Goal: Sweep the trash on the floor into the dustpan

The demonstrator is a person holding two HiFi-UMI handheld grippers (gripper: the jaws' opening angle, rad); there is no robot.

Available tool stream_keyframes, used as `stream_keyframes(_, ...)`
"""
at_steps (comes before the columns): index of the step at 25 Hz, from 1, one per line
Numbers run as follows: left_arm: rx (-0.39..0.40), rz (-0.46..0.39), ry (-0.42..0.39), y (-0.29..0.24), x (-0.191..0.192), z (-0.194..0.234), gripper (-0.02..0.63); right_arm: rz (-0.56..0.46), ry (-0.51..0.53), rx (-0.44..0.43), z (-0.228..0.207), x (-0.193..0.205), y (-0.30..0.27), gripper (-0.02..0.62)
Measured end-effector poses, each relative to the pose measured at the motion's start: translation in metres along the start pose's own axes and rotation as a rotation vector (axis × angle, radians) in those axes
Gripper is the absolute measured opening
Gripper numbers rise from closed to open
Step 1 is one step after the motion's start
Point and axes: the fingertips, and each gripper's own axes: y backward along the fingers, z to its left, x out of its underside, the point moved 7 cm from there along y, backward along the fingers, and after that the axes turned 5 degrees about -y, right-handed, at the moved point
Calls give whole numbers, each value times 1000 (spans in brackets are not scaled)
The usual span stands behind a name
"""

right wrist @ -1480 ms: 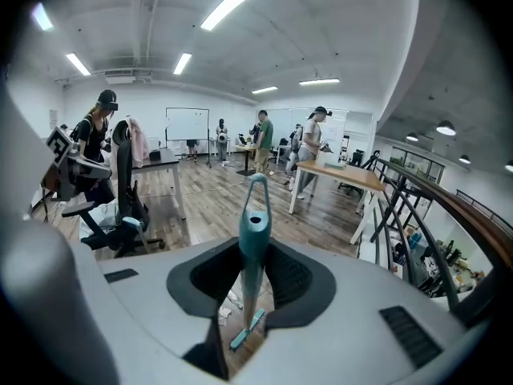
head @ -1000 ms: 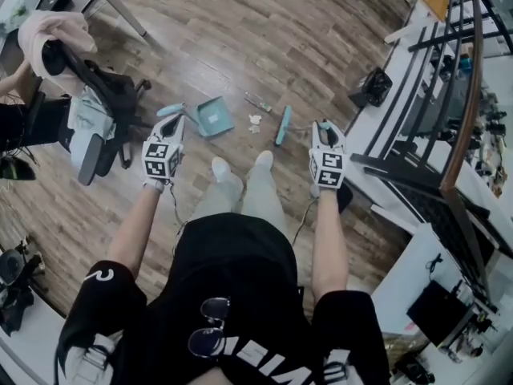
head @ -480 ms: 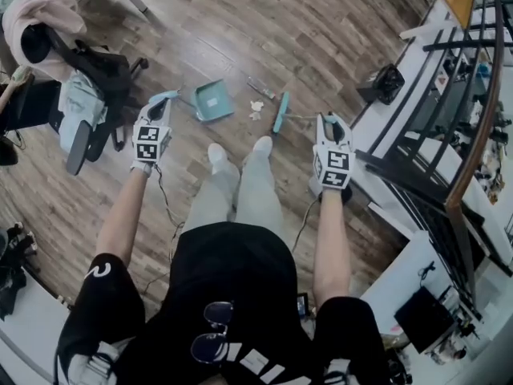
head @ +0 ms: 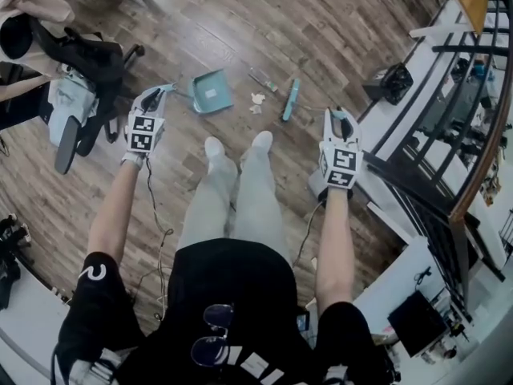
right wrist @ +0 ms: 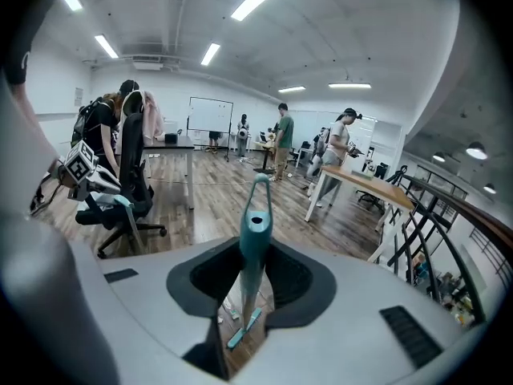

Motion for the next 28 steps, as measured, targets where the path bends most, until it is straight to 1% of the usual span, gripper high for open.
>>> stream_keyframes(3,9,13,-10,-11,7,3,79,20,10,-6,3,9,-17,89)
stream_keyframes(6,23,29,-50,-22,12,6,114,49,9,-6,9,24,-33,89)
stream_keyframes(10,50,54,-130,-37,16,6,141,79,5,-13,19,43,-44,89)
stream_keyframes(14,87,72,-239,-48,18,2,155,89,-8,-16,27,57,-47,89)
stream_keyframes(16,95,67,-246,-51,18,0,155,93,-19,-18,29,62,-47,89)
stream_keyframes(21,86,56,-272,-54,17,-2,155,84,-35,-11,28,66,-46,91)
stream_keyframes(28,85,29,-275,-52,19,-2,155,60,-35,30,14,67,-38,89)
